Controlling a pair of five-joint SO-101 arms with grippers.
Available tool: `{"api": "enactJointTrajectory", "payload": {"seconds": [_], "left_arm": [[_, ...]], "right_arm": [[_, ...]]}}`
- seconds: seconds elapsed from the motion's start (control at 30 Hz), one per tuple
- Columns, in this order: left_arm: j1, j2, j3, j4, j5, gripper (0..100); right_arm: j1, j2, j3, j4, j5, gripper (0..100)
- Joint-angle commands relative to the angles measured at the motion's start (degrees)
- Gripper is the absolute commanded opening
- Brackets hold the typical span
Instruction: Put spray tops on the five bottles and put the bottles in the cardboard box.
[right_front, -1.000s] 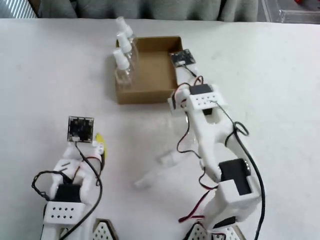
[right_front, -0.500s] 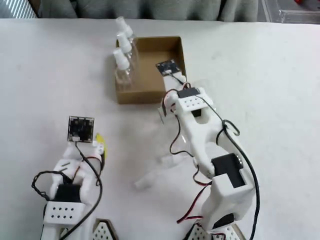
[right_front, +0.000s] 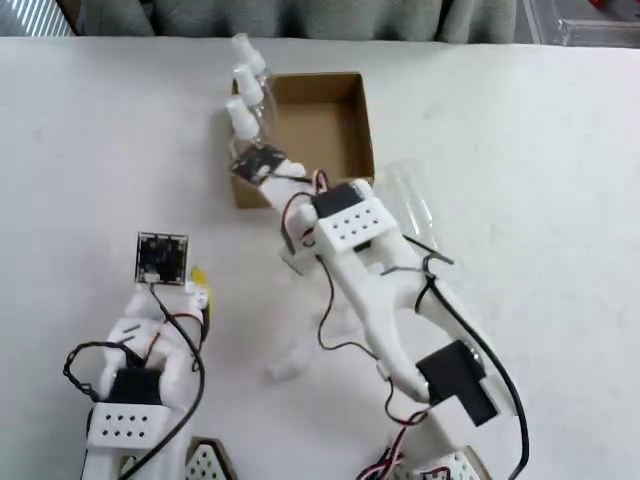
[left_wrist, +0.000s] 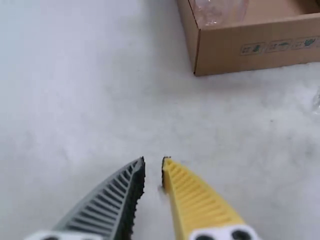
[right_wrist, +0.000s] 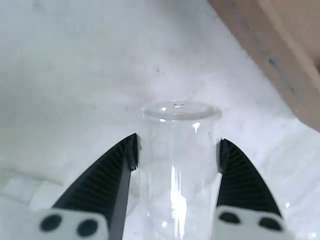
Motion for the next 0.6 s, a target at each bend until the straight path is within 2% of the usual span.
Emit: {"api": "enactJointTrajectory", "payload": {"seconds": [0.0,0.1,0.27,0.4,0.57], "left_arm": [[-2.9,-1.2,0.0,-0.5,-0.5,8],[-3.9,-1.2,0.0,-1.8,-0.5,8],[-4.0,-1.2,0.0,-1.8,-0.4,8],[-4.0,-1.2,0.0,-1.8,-0.4,8],[-4.0,-1.2,0.0,-2.1,-0.4,8]], "right_arm": [[-2.9,-3.7,0.4,0.7,5.5,16.7],[-4.6,-3.7,2.5,0.7,8.3,25.7],[-5.1,-3.8,3.4,0.6,8.2,42.1],[-4.3,-5.3,3.4,1.0,8.3,42.5],[-4.2,-12.4,3.3,7.5,8.2,41.6]]}}
